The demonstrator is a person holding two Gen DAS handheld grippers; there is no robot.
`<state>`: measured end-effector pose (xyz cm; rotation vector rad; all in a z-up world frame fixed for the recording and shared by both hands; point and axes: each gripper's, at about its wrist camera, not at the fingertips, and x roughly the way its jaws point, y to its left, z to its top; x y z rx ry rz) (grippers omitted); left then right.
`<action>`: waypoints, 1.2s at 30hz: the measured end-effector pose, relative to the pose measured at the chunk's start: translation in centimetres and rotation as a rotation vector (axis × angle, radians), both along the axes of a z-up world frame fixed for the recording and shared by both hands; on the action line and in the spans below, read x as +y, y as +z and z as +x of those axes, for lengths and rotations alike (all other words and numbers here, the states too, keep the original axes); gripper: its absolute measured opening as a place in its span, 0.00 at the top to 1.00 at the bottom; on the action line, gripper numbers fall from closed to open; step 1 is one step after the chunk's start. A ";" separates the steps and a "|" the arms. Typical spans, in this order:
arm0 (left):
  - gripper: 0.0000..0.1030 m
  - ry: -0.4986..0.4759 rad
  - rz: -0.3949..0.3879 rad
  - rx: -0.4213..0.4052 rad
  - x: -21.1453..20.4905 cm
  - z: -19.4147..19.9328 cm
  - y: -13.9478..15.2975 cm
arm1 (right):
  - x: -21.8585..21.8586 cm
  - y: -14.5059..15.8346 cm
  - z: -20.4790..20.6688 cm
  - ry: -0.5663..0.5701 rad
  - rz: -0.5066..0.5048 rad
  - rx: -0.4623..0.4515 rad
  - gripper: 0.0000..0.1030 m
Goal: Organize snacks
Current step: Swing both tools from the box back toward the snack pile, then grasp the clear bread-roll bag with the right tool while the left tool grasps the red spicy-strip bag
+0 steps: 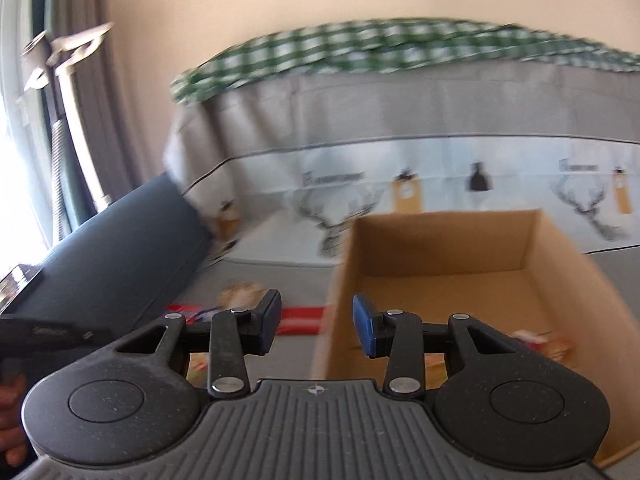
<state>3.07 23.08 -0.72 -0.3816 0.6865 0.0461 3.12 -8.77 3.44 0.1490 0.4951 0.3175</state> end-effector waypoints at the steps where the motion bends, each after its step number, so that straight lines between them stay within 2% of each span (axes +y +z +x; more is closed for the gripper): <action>1: 0.83 0.016 0.000 -0.002 0.1 0.0 0.0 | 1.5 -0.3 0.0 0.037 0.001 0.012 0.60; 5: 0.79 0.072 -0.010 0.000 0.6 0.0 -0.1 | 6.9 -1.4 0.4 0.165 0.009 0.049 0.60; 8: 0.79 0.081 -0.003 -0.011 0.6 -0.1 0.0 | 10.2 -2.2 1.7 0.196 0.011 0.096 0.60; 12: 0.79 0.095 0.004 -0.029 0.6 -0.3 0.1 | 13.7 -3.7 4.5 0.187 -0.006 0.194 0.58; 14: 0.79 0.095 0.004 -0.033 0.7 -0.4 0.2 | 15.1 -4.8 6.2 0.168 -0.021 0.232 0.45; 17: 0.79 0.092 0.007 -0.043 0.7 -0.7 0.2 | 16.5 -6.9 8.6 0.101 -0.027 0.307 0.34; 20: 0.79 0.086 0.018 -0.041 0.6 -0.6 0.2 | 17.7 -9.2 10.3 0.060 -0.048 0.391 0.33; 23: 0.79 0.081 0.026 -0.039 0.5 -0.5 0.2 | 18.4 -10.2 11.3 0.055 -0.046 0.427 0.32; 25: 0.79 0.078 0.027 -0.040 0.5 -0.4 0.2 | 18.7 -10.5 11.7 0.069 -0.065 0.439 0.37; 26: 0.79 0.077 0.028 -0.040 0.5 -0.4 0.2 | 18.8 -10.6 11.7 0.079 -0.076 0.443 0.49; 31: 0.79 0.076 0.029 -0.038 0.5 -0.3 0.2 | 18.1 -10.7 11.8 0.127 -0.079 0.454 0.62; 36: 0.79 0.071 0.032 -0.033 0.5 -0.3 0.2 | 16.0 -9.2 10.0 0.175 -0.108 0.434 0.64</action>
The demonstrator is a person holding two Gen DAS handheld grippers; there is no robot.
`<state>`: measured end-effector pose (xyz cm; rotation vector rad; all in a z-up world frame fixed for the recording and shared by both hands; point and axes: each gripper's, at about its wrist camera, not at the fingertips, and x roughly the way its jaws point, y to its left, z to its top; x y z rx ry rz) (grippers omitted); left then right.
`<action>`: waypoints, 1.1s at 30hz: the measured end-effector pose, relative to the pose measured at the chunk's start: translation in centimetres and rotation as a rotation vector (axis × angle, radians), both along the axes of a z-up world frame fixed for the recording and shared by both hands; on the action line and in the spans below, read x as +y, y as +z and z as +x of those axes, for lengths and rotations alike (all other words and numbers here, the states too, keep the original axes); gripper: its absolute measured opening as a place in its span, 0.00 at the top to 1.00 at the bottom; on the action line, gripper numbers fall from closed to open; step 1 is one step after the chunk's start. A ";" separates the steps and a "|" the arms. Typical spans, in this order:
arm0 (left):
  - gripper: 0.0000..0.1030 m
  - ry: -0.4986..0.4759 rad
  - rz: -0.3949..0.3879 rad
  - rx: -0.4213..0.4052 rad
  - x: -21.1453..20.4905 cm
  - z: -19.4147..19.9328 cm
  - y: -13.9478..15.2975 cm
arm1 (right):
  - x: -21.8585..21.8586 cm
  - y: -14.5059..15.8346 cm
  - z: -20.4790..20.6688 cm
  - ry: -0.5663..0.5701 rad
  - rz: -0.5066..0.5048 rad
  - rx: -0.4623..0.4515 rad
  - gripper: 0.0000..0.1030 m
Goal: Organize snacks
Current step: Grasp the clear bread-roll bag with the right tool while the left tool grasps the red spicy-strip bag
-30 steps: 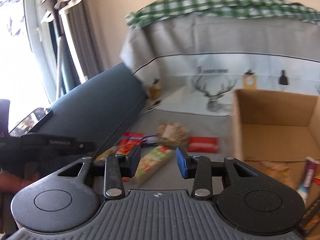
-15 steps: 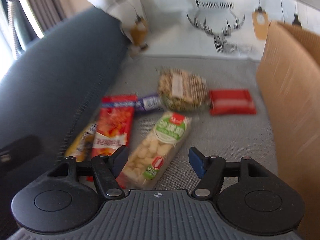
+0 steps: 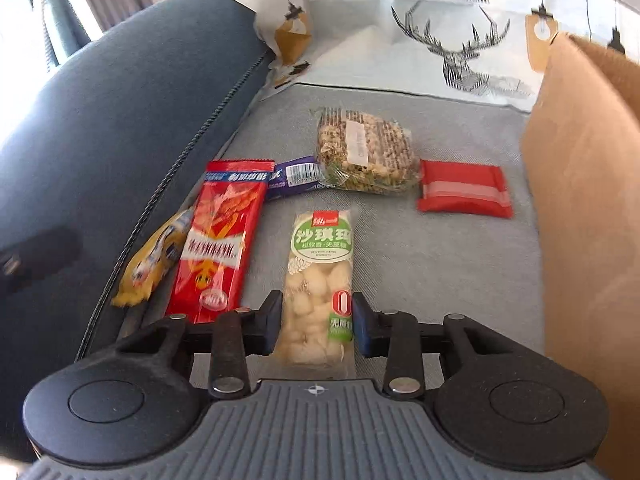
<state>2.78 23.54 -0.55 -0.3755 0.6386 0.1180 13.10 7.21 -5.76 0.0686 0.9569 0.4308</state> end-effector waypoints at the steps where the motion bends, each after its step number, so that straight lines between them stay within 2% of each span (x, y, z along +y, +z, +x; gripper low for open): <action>1: 0.79 -0.001 0.002 0.002 0.0 0.0 0.0 | -0.6 0.4 -0.6 0.013 -0.005 -0.006 0.64; 7: 0.79 -0.001 0.010 0.022 -0.2 0.2 0.0 | -4.5 2.1 -4.8 0.091 -0.037 -0.016 0.64; 13: 0.79 -0.027 0.023 0.076 -0.5 1.0 -0.3 | -6.5 3.1 -7.5 0.130 -0.010 -0.038 0.64; 18: 0.79 -0.060 0.029 0.167 -1.1 2.6 -1.2 | -7.0 1.2 -8.1 0.109 0.017 -0.049 0.64; 21: 0.79 -0.072 0.035 0.204 -1.3 3.5 -1.6 | -6.7 0.2 -8.1 0.108 -0.009 -0.067 0.64; 28: 0.79 -0.078 0.084 0.257 -2.4 5.8 -2.9 | -6.5 -1.5 -7.0 0.064 0.000 -0.017 0.63; 33: 0.70 -0.093 0.104 0.268 -3.0 7.1 -3.7 | -6.4 -2.3 -6.5 0.051 0.003 0.028 0.60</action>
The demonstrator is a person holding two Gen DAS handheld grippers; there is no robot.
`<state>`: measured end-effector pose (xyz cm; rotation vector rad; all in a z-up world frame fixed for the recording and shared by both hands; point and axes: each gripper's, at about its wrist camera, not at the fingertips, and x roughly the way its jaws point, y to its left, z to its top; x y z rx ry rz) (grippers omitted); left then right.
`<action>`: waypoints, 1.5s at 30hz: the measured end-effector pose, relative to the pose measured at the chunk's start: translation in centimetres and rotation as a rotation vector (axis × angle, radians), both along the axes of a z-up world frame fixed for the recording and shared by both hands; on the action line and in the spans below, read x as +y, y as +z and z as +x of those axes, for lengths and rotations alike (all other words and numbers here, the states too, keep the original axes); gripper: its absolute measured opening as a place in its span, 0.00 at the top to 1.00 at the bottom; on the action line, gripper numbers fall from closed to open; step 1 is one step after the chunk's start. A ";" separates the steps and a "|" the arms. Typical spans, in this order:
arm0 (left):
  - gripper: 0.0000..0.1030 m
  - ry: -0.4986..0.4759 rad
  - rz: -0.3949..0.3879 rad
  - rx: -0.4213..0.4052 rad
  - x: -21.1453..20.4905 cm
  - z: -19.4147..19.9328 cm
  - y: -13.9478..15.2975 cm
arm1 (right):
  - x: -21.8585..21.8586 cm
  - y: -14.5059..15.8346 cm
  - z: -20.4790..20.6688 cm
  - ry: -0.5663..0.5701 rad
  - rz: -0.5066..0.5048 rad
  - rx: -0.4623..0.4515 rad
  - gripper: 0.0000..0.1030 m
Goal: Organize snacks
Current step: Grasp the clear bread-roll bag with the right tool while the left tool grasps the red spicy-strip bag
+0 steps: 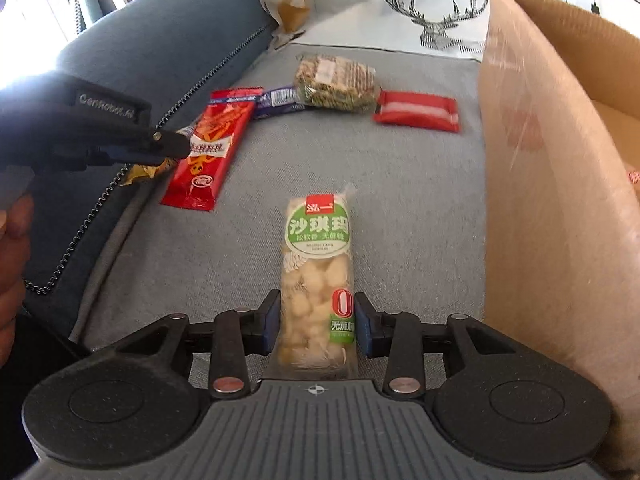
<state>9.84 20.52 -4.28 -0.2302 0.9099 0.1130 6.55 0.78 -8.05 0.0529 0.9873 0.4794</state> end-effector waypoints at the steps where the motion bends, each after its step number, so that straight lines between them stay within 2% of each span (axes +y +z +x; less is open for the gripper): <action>1: 0.69 -0.005 0.005 0.001 -0.2 0.2 -0.2 | 0.0 -0.1 0.0 -0.003 0.003 0.004 0.60; 7: 0.61 0.009 0.011 0.039 0.0 1.6 -1.4 | 0.1 -0.1 0.2 -0.003 0.013 0.016 0.60; 9: 0.51 0.023 0.017 0.058 0.2 2.1 -1.9 | 0.0 -0.1 0.3 -0.003 0.019 0.021 0.60; 10: 0.49 0.023 0.021 0.064 0.2 2.4 -2.2 | 0.0 -0.1 0.3 -0.002 0.021 0.023 0.60; 12: 0.40 0.016 0.056 0.071 -0.1 2.8 -2.6 | 0.0 -0.1 0.3 -0.001 0.022 0.024 0.60; 15: 0.32 -0.006 0.146 0.085 -1.2 3.3 -3.1 | 0.1 -0.1 0.3 0.002 0.022 0.025 0.60; 20: 0.28 -0.010 0.219 0.091 -1.9 3.9 -4.0 | 0.2 -0.2 0.4 0.011 0.016 0.023 0.59; 27: 0.20 0.010 0.177 0.073 -1.6 4.7 -4.8 | 0.3 -0.2 0.4 0.018 0.007 0.019 0.59; 31: 0.22 0.019 0.137 0.060 -1.1 4.7 -4.8 | 0.4 -0.2 0.4 0.020 0.002 0.015 0.59; 33: 0.38 0.035 0.124 0.048 -0.7 4.6 -4.5 | 0.4 -0.2 0.3 0.020 -0.001 0.013 0.58; 35: 0.46 0.059 0.103 0.042 -0.2 4.4 -4.2 | 0.5 -0.1 0.3 0.024 -0.006 0.009 0.59; 45: 0.49 0.060 0.037 -0.004 0.5 3.1 -2.3 | 0.6 0.2 -0.1 0.028 -0.024 -0.055 0.63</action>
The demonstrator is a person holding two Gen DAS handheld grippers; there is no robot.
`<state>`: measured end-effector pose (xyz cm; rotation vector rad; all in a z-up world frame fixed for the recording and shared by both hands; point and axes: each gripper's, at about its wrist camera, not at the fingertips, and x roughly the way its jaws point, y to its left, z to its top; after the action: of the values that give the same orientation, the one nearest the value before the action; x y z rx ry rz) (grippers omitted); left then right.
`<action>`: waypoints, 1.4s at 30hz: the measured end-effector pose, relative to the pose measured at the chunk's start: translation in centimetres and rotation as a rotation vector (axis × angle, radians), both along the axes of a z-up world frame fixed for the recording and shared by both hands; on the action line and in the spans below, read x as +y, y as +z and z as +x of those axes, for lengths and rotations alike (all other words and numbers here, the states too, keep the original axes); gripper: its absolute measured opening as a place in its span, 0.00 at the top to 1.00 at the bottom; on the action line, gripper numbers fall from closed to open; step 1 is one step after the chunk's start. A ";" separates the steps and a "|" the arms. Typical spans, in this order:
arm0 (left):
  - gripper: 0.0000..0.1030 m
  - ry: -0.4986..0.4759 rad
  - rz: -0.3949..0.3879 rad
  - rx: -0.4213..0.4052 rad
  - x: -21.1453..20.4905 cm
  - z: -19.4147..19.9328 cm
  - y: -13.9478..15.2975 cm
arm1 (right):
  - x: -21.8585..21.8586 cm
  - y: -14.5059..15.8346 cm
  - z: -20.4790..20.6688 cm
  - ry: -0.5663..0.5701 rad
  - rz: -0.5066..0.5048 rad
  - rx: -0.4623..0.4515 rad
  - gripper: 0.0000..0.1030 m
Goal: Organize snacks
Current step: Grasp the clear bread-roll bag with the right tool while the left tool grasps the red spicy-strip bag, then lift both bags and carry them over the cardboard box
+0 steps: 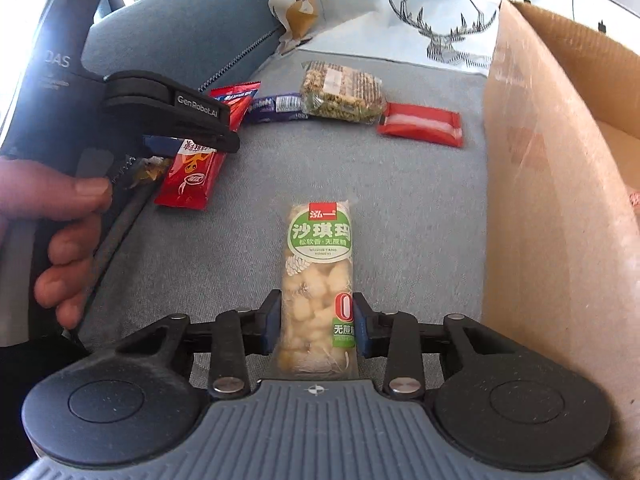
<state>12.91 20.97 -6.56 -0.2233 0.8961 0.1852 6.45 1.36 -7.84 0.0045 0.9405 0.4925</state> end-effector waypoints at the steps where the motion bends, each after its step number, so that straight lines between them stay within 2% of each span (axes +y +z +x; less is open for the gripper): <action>1: 0.49 0.003 -0.019 0.001 0.1 -0.2 0.2 | 0.0 0.1 -0.1 0.000 0.000 -0.008 0.64; 8: 0.49 -0.020 -0.102 -0.015 0.5 -2.3 2.0 | 0.0 0.1 -0.3 0.009 -0.009 -0.034 0.64; 15: 0.49 -0.103 -0.111 -0.056 -0.6 -4.3 3.6 | 0.3 0.0 -0.8 0.018 -0.042 -0.068 0.64; 22: 0.49 -0.146 -0.114 -0.128 -1.8 -6.7 5.1 | -0.3 2.3 -2.4 0.035 -0.004 -0.174 0.64; 28: 0.49 -0.140 -0.147 -0.182 -1.6 -8.5 6.0 | -1.6 5.1 -3.1 -0.005 0.044 -0.250 0.64; 34: 0.49 -0.153 -0.168 -0.214 -1.8 -9.2 6.6 | -5.9 10.2 -3.7 -0.056 0.105 -0.353 0.64; 38: 0.49 -0.169 -0.155 -0.214 -2.3 -9.1 6.6 | -10.5 12.8 -3.5 -0.104 0.116 -0.420 0.64; 42: 0.49 -0.170 -0.149 -0.212 -2.4 -8.8 6.5 | -15.9 14.7 -2.7 -0.201 0.101 -0.483 0.64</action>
<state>4.08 18.59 -0.04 -0.2982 0.7144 -0.0635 3.74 -14.52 6.85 0.0684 0.4347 0.3320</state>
